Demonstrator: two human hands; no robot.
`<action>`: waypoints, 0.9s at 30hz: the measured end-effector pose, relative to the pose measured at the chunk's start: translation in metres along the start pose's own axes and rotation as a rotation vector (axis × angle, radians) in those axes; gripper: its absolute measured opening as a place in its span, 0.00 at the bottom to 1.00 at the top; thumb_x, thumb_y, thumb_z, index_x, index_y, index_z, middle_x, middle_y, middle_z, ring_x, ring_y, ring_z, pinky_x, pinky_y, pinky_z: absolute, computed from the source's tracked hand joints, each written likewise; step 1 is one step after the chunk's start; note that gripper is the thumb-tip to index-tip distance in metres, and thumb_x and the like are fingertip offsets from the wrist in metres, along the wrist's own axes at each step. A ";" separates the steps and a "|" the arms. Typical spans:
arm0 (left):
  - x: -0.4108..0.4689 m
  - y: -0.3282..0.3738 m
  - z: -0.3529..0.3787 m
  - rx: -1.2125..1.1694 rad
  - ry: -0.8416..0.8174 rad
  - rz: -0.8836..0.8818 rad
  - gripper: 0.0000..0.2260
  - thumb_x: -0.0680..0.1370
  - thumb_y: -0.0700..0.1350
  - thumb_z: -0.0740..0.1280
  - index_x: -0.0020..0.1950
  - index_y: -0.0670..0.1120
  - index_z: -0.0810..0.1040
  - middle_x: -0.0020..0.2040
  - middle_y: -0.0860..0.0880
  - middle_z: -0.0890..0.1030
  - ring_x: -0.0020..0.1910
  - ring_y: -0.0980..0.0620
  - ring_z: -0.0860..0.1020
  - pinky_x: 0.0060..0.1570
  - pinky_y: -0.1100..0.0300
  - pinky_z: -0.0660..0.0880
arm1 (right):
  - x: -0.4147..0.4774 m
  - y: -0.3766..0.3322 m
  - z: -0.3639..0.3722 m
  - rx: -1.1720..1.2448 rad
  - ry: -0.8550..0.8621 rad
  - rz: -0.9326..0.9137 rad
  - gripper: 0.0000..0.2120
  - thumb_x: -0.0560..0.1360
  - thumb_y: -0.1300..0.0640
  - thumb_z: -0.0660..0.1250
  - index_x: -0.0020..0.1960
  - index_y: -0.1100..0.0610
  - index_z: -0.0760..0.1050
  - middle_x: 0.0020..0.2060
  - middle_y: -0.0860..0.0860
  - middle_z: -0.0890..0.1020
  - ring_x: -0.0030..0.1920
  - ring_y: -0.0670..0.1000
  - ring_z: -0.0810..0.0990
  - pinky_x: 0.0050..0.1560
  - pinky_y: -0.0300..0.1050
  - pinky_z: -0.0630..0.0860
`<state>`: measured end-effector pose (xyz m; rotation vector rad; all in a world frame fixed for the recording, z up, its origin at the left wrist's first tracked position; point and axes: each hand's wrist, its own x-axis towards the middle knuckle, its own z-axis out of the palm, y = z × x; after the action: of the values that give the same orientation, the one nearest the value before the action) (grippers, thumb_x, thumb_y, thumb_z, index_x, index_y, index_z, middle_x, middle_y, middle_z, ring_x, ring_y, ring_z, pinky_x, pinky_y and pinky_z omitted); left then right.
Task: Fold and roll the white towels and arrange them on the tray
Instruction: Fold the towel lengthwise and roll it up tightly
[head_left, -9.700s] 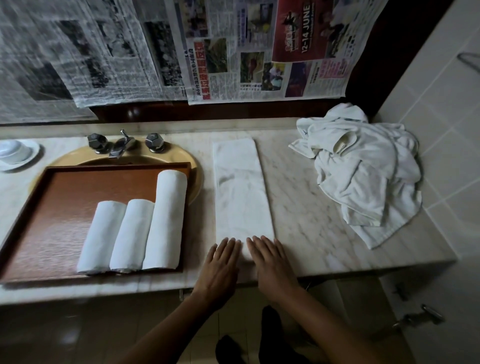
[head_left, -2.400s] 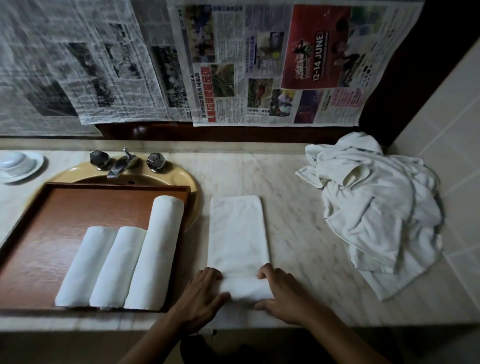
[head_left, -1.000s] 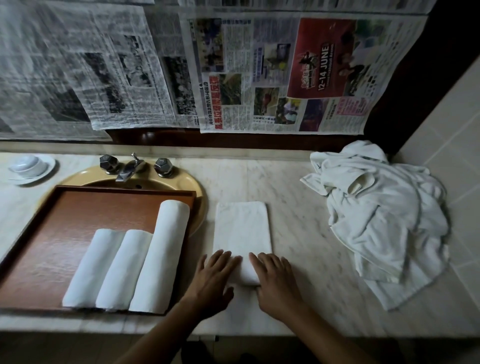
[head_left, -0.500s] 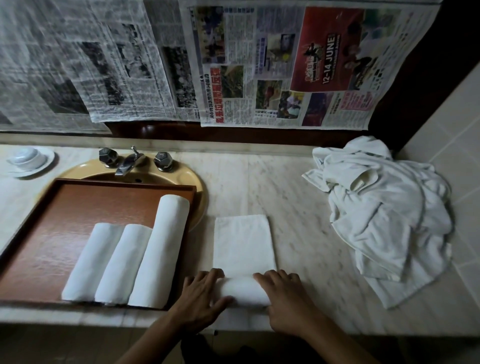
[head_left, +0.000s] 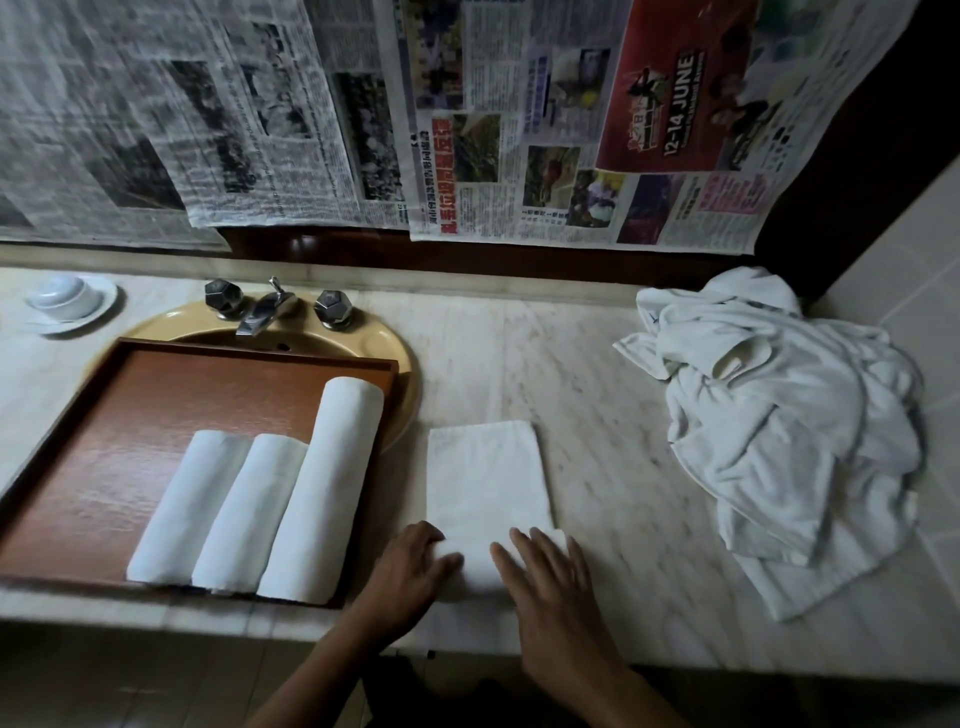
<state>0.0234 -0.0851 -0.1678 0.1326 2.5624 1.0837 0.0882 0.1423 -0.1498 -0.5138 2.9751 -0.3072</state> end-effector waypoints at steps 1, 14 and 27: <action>0.001 0.002 0.001 -0.016 0.012 -0.018 0.13 0.79 0.61 0.67 0.56 0.54 0.75 0.51 0.57 0.76 0.49 0.58 0.75 0.47 0.65 0.71 | 0.000 0.001 0.002 -0.019 -0.013 0.002 0.35 0.70 0.56 0.58 0.79 0.51 0.67 0.77 0.54 0.69 0.76 0.60 0.68 0.74 0.65 0.58; -0.001 0.013 0.006 0.340 0.185 0.158 0.31 0.79 0.69 0.56 0.76 0.53 0.67 0.74 0.51 0.68 0.72 0.49 0.68 0.67 0.50 0.68 | 0.048 0.023 -0.007 -0.093 -0.123 -0.027 0.38 0.72 0.46 0.67 0.79 0.49 0.60 0.72 0.51 0.70 0.72 0.56 0.70 0.75 0.63 0.61; -0.007 0.003 0.002 0.513 -0.016 0.245 0.37 0.77 0.76 0.44 0.73 0.53 0.69 0.68 0.56 0.73 0.65 0.52 0.71 0.63 0.50 0.65 | 0.054 0.024 -0.025 -0.091 -0.267 -0.049 0.32 0.72 0.42 0.64 0.73 0.48 0.62 0.65 0.50 0.73 0.64 0.57 0.71 0.63 0.58 0.68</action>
<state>0.0307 -0.0831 -0.1650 0.5910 2.8029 0.4660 0.0260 0.1501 -0.1344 -0.5872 2.7302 -0.0975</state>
